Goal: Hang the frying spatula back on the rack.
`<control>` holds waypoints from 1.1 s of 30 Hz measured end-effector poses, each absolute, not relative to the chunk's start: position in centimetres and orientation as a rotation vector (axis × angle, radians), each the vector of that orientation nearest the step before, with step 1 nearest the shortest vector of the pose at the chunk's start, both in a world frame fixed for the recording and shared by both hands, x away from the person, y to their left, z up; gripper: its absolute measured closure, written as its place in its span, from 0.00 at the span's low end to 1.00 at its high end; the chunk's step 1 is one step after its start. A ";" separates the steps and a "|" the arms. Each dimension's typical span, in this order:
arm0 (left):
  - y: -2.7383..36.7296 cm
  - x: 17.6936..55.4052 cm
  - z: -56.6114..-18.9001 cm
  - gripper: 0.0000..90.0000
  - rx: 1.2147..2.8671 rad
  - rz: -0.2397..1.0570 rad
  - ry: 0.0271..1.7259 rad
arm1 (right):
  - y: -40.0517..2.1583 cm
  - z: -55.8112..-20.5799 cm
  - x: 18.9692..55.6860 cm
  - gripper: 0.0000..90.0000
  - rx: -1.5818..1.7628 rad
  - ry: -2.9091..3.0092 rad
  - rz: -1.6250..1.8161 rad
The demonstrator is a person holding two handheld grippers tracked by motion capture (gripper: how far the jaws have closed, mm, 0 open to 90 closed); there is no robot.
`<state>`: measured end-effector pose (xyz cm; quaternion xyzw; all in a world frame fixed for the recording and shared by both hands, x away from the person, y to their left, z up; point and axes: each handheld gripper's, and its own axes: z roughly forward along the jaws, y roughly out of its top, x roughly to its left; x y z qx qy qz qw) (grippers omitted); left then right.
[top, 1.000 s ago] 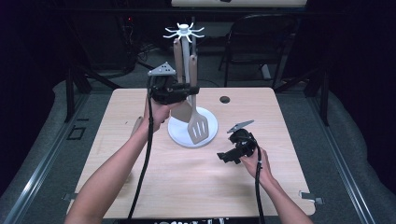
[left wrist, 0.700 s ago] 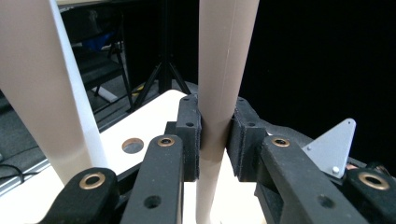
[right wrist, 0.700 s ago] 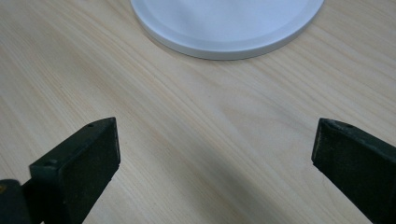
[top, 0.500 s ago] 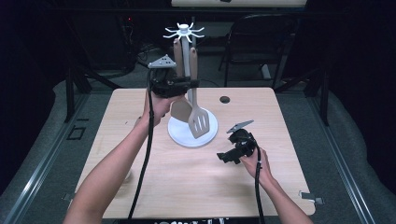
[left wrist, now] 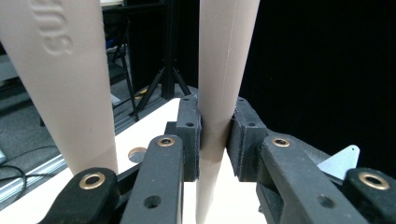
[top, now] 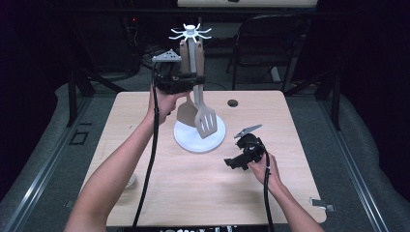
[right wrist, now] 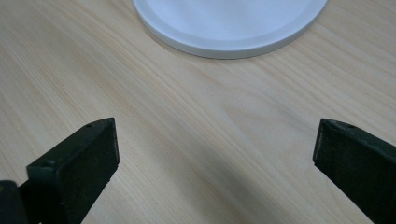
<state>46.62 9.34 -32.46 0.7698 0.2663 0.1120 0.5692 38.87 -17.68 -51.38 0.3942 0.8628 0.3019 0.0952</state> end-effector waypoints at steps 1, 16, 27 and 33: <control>9.3 46.7 -32.4 0.85 1.807 0.261 0.626 | -17.7 -51.4 38.9 0.00 1.170 2.560 0.900; 9.3 47.6 -32.9 0.85 1.795 0.296 0.676 | -17.6 -51.5 38.9 0.00 1.156 2.572 0.879; 9.1 47.7 -33.2 0.84 1.766 0.348 0.720 | -17.5 -51.7 38.9 0.00 1.142 2.566 0.870; 9.1 47.6 -33.4 0.84 1.762 0.343 0.728 | -17.5 -51.6 38.9 0.00 1.139 2.580 0.859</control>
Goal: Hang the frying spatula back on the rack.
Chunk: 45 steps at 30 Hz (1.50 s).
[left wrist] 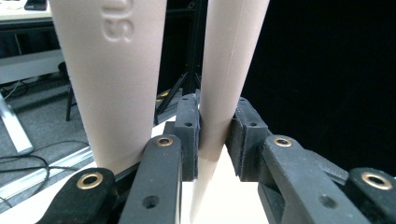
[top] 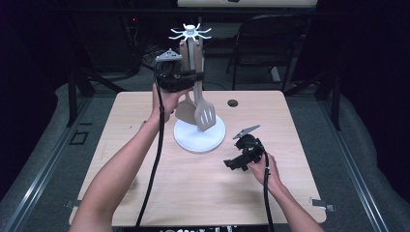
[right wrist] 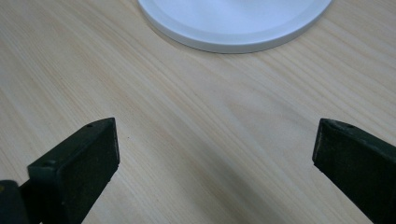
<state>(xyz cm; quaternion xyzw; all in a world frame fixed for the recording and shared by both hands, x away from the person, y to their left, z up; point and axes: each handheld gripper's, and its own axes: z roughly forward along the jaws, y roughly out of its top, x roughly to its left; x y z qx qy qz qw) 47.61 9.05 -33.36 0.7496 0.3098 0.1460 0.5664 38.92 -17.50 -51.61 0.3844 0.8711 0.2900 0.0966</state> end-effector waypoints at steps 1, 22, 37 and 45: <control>9.1 47.6 -33.4 0.84 1.762 0.343 0.730 | -17.5 -51.6 38.9 0.00 1.139 2.580 0.858; 9.9 44.8 -34.4 0.65 1.834 0.375 0.684 | -17.3 -51.8 38.9 0.00 1.137 2.602 0.850; 12.6 43.4 -34.0 0.62 1.798 0.438 0.669 | -17.0 -52.1 39.1 0.00 1.140 2.601 0.855; 14.2 43.5 -32.5 0.93 1.759 0.516 0.691 | -16.7 -52.1 39.2 0.01 1.121 2.612 0.836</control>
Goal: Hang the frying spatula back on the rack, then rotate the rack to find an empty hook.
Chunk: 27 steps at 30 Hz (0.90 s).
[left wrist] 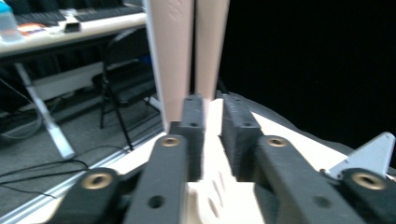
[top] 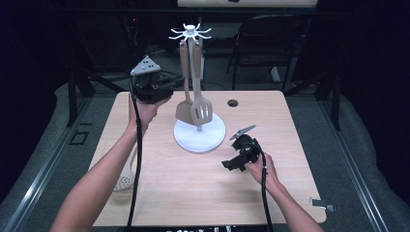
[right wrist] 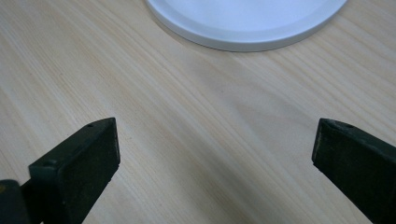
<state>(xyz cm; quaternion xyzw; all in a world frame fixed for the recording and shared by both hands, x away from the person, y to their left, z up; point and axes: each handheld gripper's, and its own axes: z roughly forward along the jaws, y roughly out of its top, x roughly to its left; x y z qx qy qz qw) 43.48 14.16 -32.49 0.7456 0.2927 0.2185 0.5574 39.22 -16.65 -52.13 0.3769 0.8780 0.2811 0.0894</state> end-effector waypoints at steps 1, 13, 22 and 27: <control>14.4 43.5 -32.2 0.95 1.755 0.523 0.695 | -16.6 -52.1 39.2 0.01 1.123 2.618 0.825; 15.4 44.5 -29.2 1.00 1.701 0.573 0.722 | -16.8 -52.1 39.2 0.01 1.116 2.614 0.834; 15.1 45.1 -27.1 1.00 1.663 0.606 0.708 | -17.0 -52.1 39.1 0.01 1.121 2.609 0.828; 14.7 45.5 -26.5 1.00 1.662 0.626 0.708 | -16.9 -52.0 39.1 0.01 1.118 2.612 0.807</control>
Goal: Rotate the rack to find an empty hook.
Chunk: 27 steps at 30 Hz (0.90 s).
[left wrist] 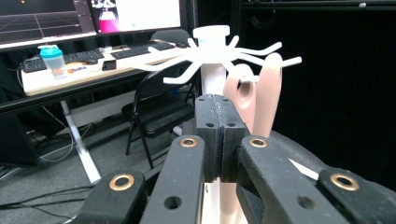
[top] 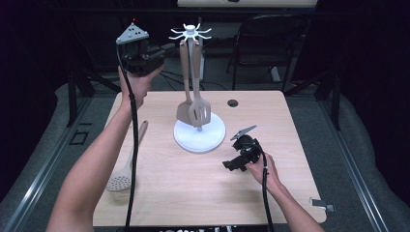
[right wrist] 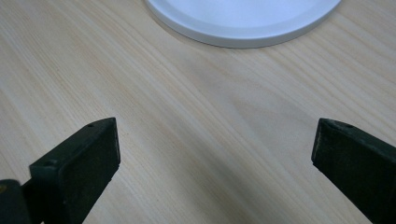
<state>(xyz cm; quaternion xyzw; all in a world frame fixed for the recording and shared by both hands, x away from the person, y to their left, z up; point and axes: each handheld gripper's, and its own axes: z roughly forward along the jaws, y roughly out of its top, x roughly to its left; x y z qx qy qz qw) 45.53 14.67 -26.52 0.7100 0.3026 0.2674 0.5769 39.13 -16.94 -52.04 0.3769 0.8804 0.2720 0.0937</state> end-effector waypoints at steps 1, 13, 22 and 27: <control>14.6 45.7 -26.5 1.00 1.657 0.625 0.713 | -16.9 -52.0 39.1 0.01 1.120 2.618 0.802; 14.3 47.2 -25.9 1.00 1.649 0.650 0.756 | -17.0 -52.1 39.2 0.01 1.121 2.628 0.791; 14.3 48.0 -25.6 1.00 1.651 0.656 0.778 | -16.9 -52.2 39.2 0.01 1.112 2.623 0.800; 14.3 48.5 -25.6 1.00 1.653 0.651 0.792 | -16.9 -52.2 39.2 0.01 1.115 2.627 0.798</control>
